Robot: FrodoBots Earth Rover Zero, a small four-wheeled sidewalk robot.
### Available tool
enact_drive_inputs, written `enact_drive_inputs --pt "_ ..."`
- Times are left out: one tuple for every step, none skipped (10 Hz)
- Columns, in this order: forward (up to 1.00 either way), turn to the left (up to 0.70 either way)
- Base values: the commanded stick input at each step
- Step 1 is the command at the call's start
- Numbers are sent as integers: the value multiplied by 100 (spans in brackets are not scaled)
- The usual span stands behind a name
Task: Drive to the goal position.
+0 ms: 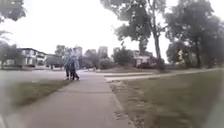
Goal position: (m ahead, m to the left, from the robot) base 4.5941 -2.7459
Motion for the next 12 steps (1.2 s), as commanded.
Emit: enact_drive_inputs --pt "100 40" --pt "100 40" --pt "100 15" --pt "100 0" --pt "100 0" --pt "100 0" --pt "100 0" --pt "100 0" --pt "100 0" --pt "100 0" --pt "100 0" --pt "100 0"
